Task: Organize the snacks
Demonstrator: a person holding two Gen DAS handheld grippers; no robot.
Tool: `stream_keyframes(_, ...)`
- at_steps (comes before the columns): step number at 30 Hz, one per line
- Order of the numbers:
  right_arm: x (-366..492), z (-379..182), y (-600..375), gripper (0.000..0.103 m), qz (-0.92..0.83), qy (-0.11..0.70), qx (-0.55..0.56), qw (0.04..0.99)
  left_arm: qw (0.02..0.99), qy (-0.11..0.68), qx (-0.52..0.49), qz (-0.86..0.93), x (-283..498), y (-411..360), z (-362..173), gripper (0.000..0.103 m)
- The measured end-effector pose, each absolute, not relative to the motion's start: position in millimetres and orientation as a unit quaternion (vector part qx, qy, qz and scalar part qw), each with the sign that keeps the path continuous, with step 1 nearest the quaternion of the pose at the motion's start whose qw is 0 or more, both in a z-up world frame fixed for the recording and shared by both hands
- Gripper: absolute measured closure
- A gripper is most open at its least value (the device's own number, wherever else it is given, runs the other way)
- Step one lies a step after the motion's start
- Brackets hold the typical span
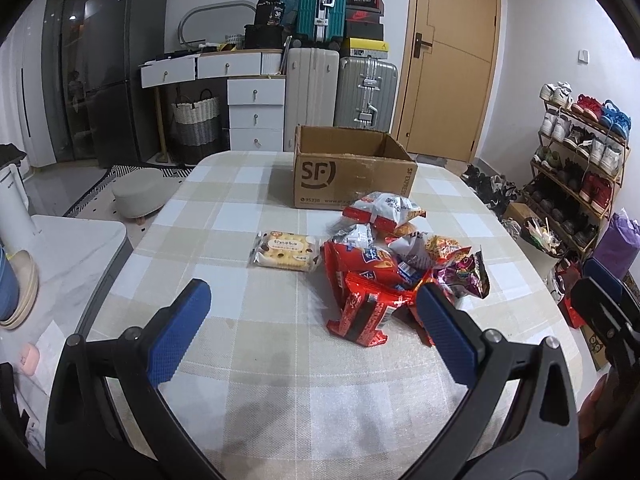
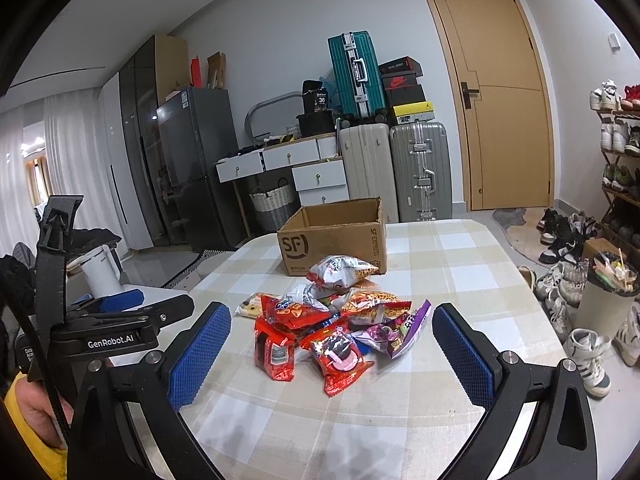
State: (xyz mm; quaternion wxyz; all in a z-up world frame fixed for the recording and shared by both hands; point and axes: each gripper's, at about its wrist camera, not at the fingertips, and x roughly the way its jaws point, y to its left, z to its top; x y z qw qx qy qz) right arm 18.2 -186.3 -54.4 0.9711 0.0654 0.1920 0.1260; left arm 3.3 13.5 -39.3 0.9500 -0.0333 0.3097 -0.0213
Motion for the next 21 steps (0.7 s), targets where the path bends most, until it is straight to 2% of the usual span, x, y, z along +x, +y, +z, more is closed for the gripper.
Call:
stream_keyframes(8,38,-73,-190,0.000,0.152,0.220,0.069,0.961,0.939,0.341,-0.033,-0.030,28,12,-67,0.001)
stream_keyframes(21,133,-135,-186,0.000,0.261,0.356,0.101,0.892,0.910,0.404,-0.042,-0.078,92,-3,-129,0.001)
